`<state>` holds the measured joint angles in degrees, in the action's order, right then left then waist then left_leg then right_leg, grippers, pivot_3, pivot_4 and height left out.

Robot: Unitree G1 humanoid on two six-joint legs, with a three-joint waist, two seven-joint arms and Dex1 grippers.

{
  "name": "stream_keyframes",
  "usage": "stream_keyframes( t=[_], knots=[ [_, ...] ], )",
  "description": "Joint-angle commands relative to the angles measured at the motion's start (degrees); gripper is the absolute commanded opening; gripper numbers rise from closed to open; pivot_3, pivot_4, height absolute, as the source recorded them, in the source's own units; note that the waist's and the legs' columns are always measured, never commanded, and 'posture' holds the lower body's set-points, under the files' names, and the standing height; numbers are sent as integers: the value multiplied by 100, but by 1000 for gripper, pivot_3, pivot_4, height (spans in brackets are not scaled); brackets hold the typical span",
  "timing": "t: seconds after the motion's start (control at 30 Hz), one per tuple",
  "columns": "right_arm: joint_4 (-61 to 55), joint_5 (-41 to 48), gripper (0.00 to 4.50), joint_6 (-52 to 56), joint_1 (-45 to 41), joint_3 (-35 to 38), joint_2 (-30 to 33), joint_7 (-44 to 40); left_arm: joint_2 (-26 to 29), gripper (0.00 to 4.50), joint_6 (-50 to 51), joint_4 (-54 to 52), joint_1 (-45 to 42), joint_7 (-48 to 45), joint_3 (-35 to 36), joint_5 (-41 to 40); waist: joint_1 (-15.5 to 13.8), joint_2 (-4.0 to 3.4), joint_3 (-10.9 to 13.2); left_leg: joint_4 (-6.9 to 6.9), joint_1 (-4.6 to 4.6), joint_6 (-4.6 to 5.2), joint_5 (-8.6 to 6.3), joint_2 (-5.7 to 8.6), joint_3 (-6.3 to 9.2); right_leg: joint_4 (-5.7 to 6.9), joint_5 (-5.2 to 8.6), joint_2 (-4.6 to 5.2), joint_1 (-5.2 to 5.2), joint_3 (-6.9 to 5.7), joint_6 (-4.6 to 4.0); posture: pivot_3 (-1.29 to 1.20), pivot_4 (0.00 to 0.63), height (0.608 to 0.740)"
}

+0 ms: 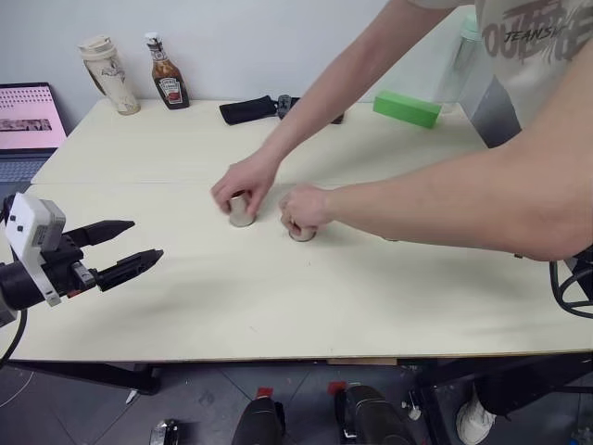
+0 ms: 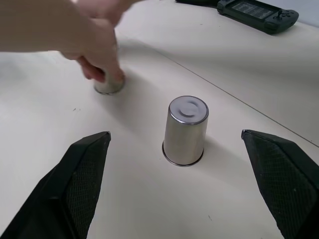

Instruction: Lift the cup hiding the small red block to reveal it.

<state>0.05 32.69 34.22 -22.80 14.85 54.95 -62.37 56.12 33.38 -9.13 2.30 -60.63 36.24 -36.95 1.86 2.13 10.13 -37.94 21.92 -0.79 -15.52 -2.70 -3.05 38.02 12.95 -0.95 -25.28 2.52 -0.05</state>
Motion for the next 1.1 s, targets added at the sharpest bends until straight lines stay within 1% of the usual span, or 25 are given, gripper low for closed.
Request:
stream_keyframes(
  t=[0.03, 0.47, 0.57, 0.63, 0.73, 0.8, 0.87, 0.97, 1.03, 1.1],
  knots=[
    [-51, -11, 4475, -90, -70, 98, 39, 1, 47, 4500, -72, -80, 35, -9, 86, 26, 0, 0, 0, 0, 0, 0, 0, 0, 0, 0, 0, 0, 0, 0, 0, 0, 150, 740],
    [-144, 87, 4475, -56, -147, 81, 68, -104, 7, 4500, -129, -70, 64, 79, 63, 117, 0, 0, 0, 0, 0, 0, 0, 0, 0, 0, 0, 0, 0, 0, 0, 0, 150, 740],
    [-340, 129, 4475, -23, -297, -38, 20, -118, -104, 4500, -267, -48, -86, 388, -98, 314, 0, 0, 0, 0, 0, 0, 0, 0, 0, 0, 0, 0, 0, 0, 0, 0, 150, 740],
    [-632, 199, 4475, 79, -509, -221, -127, -23, -270, 4500, -499, 60, -296, 896, -376, 727, 2, -1, 0, 0, -1, 0, 0, 0, 1, 1, -8, 0, 1, 0, 14, 0, 150, 740],
    [-1193, 333, 4475, 464, -1098, -728, -570, 305, -778, 4500, -657, -11, -562, 1670, -855, 1154, 22, -3, -2, -1, -5, 0, 0, -2, -2, 2, -14, -2, 1, 2, 23, 0, 150, 740],
    [-1436, 367, 4475, 801, -1516, -1041, -961, 638, -1124, 4500, -878, -130, -678, 2021, -1212, 1460, 35, -2, -4, -4, -12, 0, 1, -2, -4, 15, -22, -2, 1, 12, 33, 0, 150, 740],
    [-1489, 213, 4475, 1082, -1999, -1414, -1462, 1143, -1494, 4500, -884, -153, -872, 2422, -1526, 1639, 36, 0, -6, -4, -7, 0, 1, -4, -1, 10, -24, -4, 2, 9, 34, 0, 150, 740],
    [-1465, 92, 4475, 1408, -2582, -1797, -2198, 1776, -1989, 4500, -963, -8, -1220, 2994, -1807, 1883, -1, 9, -11, -6, 8, -1, 1, -5, 4, 9, -25, -1, -3, 9, 33, 0, 150, 740],
    [-1557, 88, 4475, 1540, -2778, -1978, -2569, 2005, -2213, 4500, -979, 143, -1431, 3332, -1952, 2087, -17, 11, -11, -7, 20, -1, 1, -1, 7, 6, -38, 2, -7, 9, 14, 0, 150, 740],
    [-1633, 80, 4475, 1631, -2822, -2049, -2743, 2093, -2362, 4500, -938, 256, -1579, 3533, -1999, 2171, -34, 16, -15, -7, 29, -1, 1, 3, 17, 2, -42, 4, -8, 7, 7, 0, 150, 740]
  ],
)
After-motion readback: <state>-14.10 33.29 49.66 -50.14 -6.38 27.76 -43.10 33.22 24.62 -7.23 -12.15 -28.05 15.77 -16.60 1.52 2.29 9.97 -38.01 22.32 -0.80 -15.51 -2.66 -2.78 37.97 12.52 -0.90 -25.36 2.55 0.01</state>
